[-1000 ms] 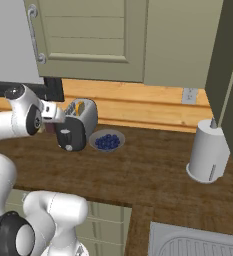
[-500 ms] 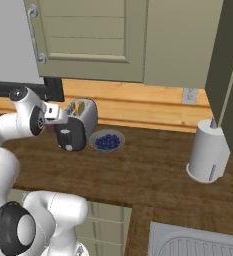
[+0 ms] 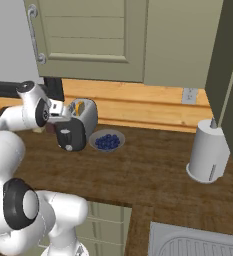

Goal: Start the toaster. Once the lever pops up, take the bread to the plate on the dining counter.

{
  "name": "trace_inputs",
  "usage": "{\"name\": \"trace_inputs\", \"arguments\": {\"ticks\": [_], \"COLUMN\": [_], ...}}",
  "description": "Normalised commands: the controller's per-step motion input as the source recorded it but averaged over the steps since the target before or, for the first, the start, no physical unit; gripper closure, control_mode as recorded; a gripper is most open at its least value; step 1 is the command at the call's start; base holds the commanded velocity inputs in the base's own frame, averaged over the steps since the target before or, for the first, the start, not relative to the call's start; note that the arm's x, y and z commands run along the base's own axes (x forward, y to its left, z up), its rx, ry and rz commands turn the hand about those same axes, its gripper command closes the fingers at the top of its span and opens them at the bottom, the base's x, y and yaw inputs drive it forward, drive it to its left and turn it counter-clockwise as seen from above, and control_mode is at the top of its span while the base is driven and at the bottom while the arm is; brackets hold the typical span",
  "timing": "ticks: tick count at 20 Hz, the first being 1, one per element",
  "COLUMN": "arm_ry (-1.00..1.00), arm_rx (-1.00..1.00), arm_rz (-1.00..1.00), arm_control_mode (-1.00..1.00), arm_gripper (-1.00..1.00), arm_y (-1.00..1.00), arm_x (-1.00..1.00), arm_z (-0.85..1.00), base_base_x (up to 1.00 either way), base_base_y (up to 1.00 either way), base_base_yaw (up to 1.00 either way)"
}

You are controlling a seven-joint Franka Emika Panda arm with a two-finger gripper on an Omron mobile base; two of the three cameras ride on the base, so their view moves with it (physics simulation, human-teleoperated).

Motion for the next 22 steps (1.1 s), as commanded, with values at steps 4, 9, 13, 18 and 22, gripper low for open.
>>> {"name": "trace_inputs", "arguments": {"ticks": [4,9,13,18,22], "arm_ry": [0.00,0.00,0.00,0.00,0.00], "arm_rx": [0.00,0.00,0.00,0.00,0.00], "arm_rz": [0.00,0.00,0.00,0.00,0.00], "arm_control_mode": [-1.00,-1.00,-1.00,-1.00,-1.00], "arm_gripper": [1.00,1.00,1.00,1.00,1.00], "arm_y": [0.00,0.00,0.00,0.00,0.00], "arm_x": [0.18,0.27,0.30,0.17,0.03], "arm_z": [-0.27,-0.21,-0.18,-0.20,-0.32], "base_base_x": [0.00,0.00,0.00,0.00,0.00], "base_base_y": [0.00,0.00,0.00,0.00,0.00], "base_base_yaw": [0.00,0.00,0.00,0.00,0.00]}}
